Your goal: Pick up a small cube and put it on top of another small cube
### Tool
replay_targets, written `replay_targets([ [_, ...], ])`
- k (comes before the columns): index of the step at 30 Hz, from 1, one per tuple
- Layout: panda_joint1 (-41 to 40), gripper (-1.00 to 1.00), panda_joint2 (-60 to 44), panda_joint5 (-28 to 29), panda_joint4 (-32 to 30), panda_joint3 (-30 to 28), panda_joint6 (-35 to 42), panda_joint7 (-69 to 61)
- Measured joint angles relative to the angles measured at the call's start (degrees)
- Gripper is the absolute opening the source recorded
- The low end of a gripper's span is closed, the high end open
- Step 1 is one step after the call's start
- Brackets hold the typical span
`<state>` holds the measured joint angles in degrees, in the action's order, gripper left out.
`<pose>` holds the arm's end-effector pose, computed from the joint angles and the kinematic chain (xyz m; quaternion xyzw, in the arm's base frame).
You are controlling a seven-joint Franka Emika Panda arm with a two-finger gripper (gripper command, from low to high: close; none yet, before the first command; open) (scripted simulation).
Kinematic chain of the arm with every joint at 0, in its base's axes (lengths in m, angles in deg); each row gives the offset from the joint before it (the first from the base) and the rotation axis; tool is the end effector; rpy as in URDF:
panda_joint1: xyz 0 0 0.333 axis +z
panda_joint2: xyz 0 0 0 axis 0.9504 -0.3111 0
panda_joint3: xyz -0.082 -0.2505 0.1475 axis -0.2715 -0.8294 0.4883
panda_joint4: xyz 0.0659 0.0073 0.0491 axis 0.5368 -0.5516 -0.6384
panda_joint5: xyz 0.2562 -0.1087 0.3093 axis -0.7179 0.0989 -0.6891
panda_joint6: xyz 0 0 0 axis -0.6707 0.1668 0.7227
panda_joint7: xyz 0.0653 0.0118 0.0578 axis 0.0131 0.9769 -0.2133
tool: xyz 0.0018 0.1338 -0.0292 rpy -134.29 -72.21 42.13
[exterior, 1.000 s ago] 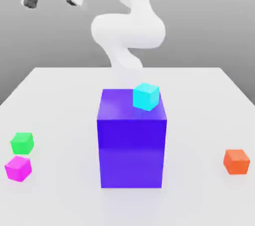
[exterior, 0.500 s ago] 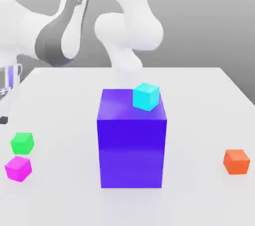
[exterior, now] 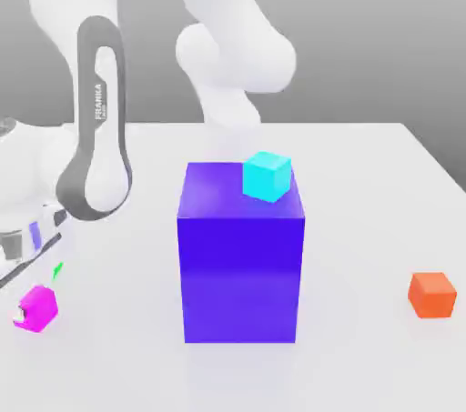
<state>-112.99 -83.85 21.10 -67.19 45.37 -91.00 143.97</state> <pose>0.3288 -0.3108 0.0620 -0.2193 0.9757 -0.0011 0.0006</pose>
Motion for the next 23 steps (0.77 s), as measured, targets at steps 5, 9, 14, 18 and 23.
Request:
replay_targets([
  [5,0.37,-1.00,7.61,0.75,-1.52,-0.58,6.04,0.62],
  [9,-0.50,-1.00,15.47,2.05,-4.94,-4.05,10.70,8.08],
  [14,-8.01,-1.00,24.62,3.82,-10.69,-7.72,13.95,22.97],
  [18,-8.97,-1.00,19.58,1.81,-11.28,-6.15,8.31,23.76],
  [23,-9.47,1.00,14.51,-0.54,-11.07,-4.88,3.51,22.19],
])
